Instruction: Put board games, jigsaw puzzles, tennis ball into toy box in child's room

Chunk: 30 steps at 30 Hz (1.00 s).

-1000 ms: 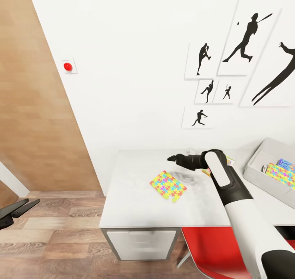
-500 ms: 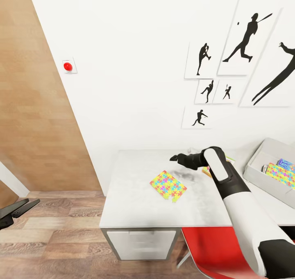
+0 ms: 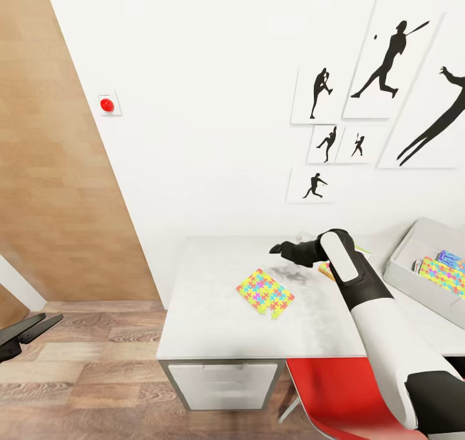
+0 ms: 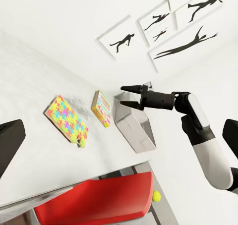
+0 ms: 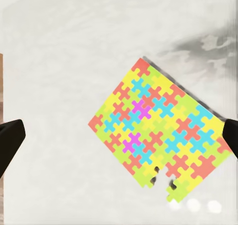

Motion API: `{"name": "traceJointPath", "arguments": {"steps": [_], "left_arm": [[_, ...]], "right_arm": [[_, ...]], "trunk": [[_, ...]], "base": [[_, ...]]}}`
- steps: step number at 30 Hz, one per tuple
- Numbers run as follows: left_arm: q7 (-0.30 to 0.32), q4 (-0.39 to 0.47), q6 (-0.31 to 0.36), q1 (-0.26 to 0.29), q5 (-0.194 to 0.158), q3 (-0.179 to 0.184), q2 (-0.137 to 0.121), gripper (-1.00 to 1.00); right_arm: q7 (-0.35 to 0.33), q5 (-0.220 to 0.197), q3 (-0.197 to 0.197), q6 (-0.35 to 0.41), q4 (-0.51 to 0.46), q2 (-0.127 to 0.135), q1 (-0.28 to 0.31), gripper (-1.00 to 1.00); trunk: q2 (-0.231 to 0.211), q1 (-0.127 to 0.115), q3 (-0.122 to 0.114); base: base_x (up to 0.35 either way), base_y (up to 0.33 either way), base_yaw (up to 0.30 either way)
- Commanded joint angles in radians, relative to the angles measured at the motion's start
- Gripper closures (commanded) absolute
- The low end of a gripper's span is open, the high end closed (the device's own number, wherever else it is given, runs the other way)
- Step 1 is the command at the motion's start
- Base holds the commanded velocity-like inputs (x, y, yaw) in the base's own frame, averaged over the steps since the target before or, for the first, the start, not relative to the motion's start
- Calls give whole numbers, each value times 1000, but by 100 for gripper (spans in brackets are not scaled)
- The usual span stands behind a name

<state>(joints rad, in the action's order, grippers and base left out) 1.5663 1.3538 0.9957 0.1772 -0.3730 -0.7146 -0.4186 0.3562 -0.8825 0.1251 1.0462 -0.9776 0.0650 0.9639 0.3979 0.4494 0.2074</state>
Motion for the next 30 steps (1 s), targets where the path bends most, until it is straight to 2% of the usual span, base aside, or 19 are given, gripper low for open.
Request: {"name": "traceJointPath", "arguments": {"steps": [1, 9, 16, 22, 30], "left_arm": [[4, 0, 11, 1, 1, 0, 0, -100], [4, -1, 11, 1, 2, -1, -1, -100], [4, -2, 11, 1, 2, -2, -2, -100], [4, -2, 11, 1, 2, -2, -2, -100], [4, -2, 11, 1, 3, -6, -2, -100]], "right_arm": [[13, -10, 3, 1, -1, 1, 1, -100], [21, -10, 3, 1, 0, 1, 1, -100], [21, -11, 2, 1, 0, 2, 1, -100], [21, -12, 1, 1, 1, 2, 2, -100], [22, -12, 1, 1, 3, 3, 2, -100]], "trunk": [[2, 1, 2], [2, 1, 2], [2, 1, 3], [2, 1, 9], [2, 1, 21]], "base": [[0, 0, 0], [0, 25, 0], [41, 197, 0], [136, 208, 0], [83, 62, 0]]}}
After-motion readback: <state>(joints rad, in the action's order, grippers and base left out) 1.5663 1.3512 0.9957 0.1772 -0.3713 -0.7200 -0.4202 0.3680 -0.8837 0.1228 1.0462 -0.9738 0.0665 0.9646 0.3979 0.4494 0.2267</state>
